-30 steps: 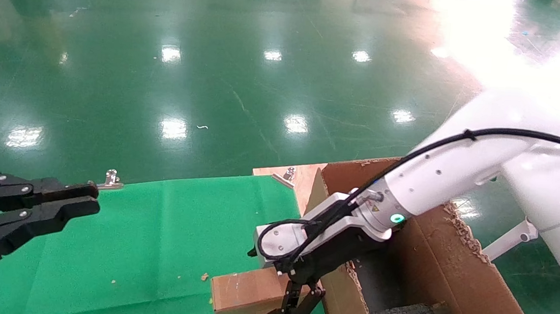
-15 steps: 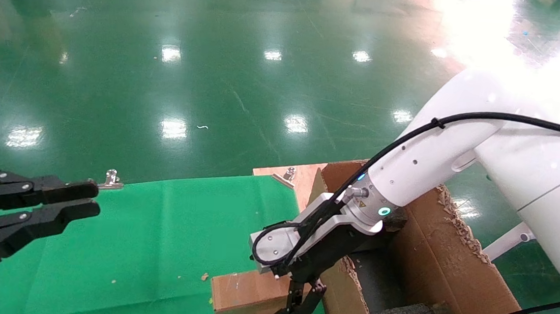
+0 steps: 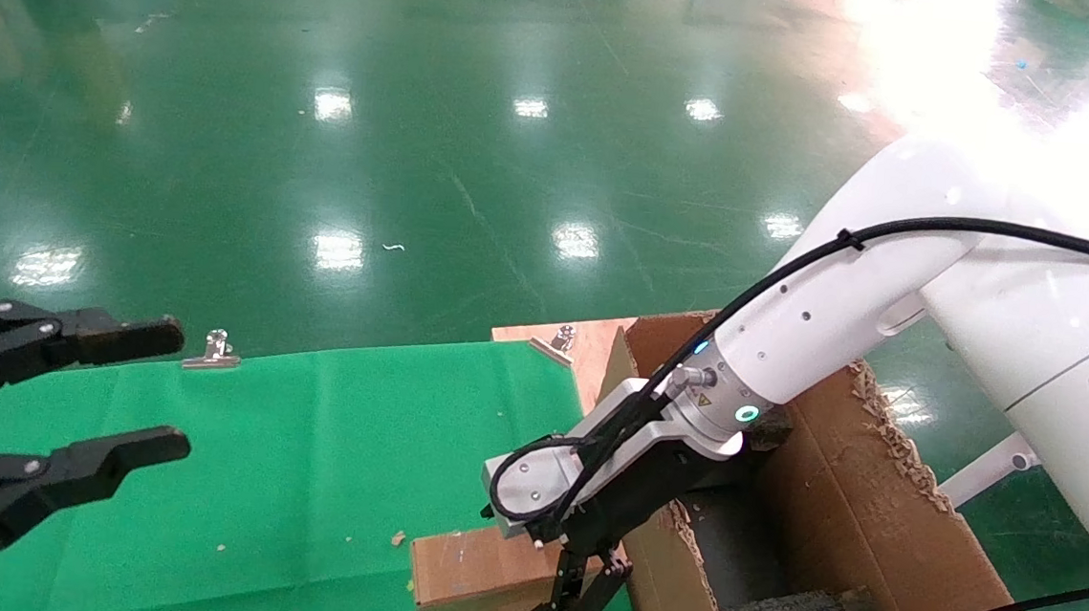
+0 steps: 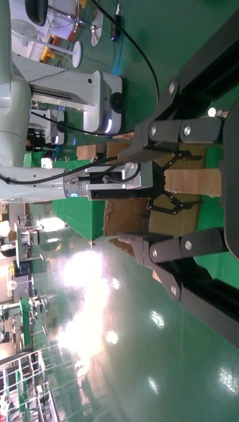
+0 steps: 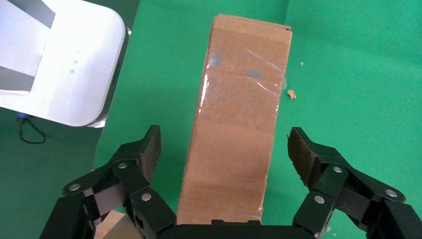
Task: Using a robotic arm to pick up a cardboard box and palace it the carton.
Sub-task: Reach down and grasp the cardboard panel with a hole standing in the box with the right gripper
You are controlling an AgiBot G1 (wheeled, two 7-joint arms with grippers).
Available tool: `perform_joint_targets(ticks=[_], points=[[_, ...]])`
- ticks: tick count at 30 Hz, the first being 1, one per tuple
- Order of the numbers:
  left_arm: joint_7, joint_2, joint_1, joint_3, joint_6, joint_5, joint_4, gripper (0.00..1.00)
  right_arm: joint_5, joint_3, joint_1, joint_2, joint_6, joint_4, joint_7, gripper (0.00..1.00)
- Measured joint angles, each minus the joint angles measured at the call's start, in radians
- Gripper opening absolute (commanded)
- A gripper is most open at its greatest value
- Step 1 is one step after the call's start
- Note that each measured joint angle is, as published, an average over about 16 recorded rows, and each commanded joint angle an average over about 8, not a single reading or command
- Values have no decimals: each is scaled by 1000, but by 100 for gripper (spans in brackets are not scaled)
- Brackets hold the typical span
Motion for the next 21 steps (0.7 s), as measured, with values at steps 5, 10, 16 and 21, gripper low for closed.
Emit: perform_joint_targets(ticks=[5,10,16,21], points=[[0,0,0,0,0,0,0,100,-1,4,-2,1,0,3,2,0],[0,0,0,0,0,0,0,100,-1,7,-3,2,0,5,4,0],[0,0,0,0,0,0,0,100,-2,10,-4,2,1,6,5,0],[0,0,0,0,0,0,0,100,-2,10,-5,3,3,7,6,0]])
